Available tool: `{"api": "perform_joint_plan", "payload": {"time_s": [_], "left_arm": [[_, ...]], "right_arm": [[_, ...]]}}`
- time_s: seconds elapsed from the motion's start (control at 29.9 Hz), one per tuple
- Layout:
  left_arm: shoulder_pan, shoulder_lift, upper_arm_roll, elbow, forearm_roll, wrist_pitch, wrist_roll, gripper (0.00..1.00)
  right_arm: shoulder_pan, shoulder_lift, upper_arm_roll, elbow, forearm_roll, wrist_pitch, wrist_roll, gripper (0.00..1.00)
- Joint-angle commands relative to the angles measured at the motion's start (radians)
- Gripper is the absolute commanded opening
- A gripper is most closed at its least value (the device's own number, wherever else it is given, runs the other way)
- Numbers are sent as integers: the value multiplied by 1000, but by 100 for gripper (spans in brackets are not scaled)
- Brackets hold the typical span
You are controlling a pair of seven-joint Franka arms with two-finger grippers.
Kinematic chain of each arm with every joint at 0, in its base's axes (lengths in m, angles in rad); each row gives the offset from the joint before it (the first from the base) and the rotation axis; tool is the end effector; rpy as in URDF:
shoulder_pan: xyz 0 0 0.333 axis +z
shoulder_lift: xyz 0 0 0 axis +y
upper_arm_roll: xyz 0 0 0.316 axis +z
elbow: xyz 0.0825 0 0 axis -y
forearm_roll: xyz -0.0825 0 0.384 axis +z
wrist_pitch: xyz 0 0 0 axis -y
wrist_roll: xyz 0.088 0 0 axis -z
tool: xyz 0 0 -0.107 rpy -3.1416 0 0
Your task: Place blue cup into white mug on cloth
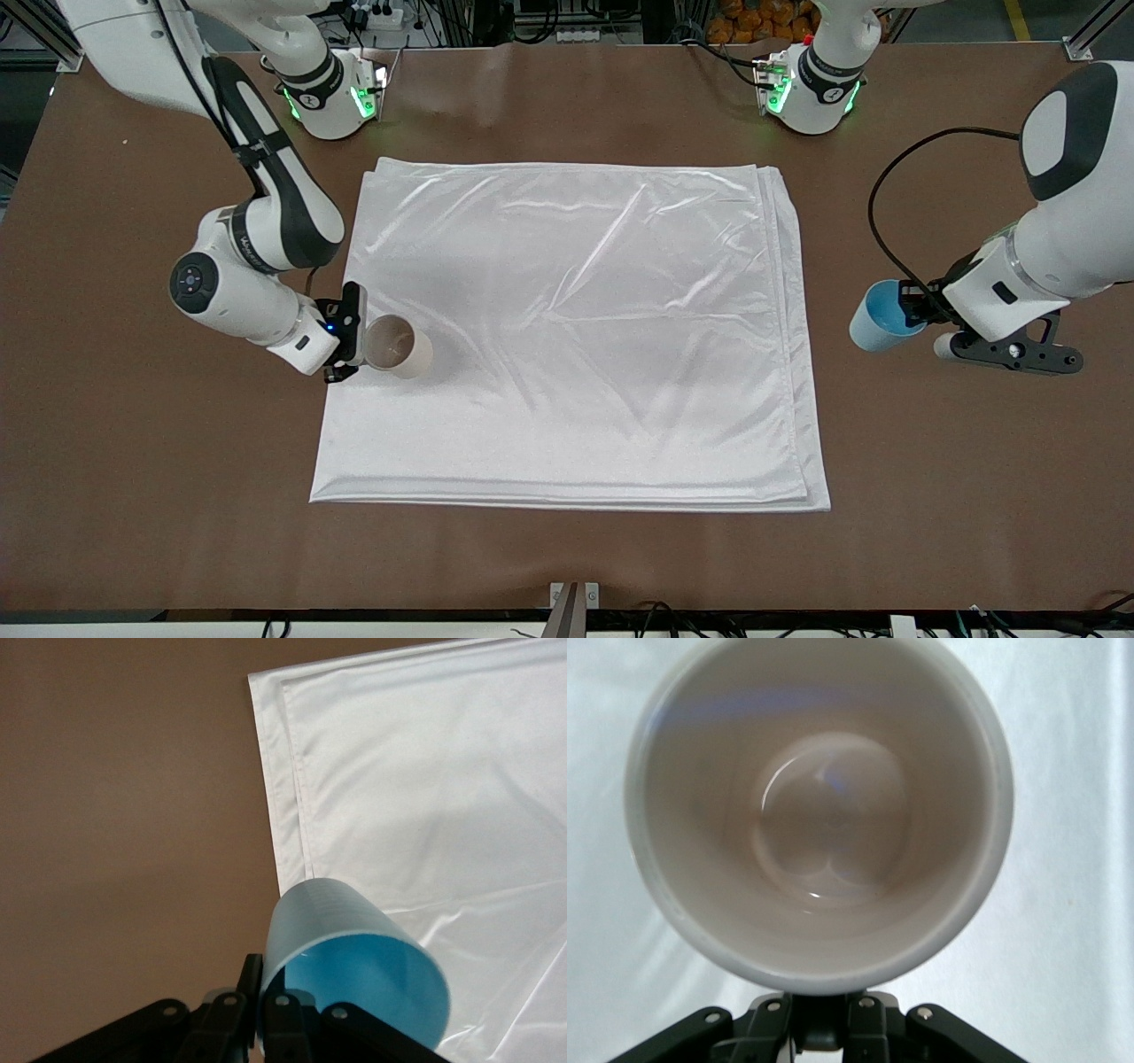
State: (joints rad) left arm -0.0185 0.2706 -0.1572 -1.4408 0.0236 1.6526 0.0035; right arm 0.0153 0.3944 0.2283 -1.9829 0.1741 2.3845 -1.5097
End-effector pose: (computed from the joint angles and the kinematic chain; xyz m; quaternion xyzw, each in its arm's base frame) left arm 0.6293 -0.0972 0.5331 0.9956 -0.0885 -0.0284 0.0069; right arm 0.5951 0.1443 0.2727 -0.6895 -0.7168 -0.0663 0.0797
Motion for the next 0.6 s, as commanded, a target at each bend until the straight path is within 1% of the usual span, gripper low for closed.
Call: {"api": "perform_joint_plan", "payload": {"time_s": [0.0,0.1,0.33,0.57], "left_arm": [[-1,1,-1,13,9,-1,-5,0],[-3,1,-2,13,9,-1,-5,0],[-1,-1,-2,11,7,-1,-4,0],[-1,-1,-1,11,9,-1,-5,0]], "right_arm": [[70,-20,-6,3,-2,-5,117,0],[107,-19,-7,3,-30,-5,176,0],[170,-19,-4,3,-134,-7,379,0],[259,-14,-6,3,-151,-5,519,0]]}}
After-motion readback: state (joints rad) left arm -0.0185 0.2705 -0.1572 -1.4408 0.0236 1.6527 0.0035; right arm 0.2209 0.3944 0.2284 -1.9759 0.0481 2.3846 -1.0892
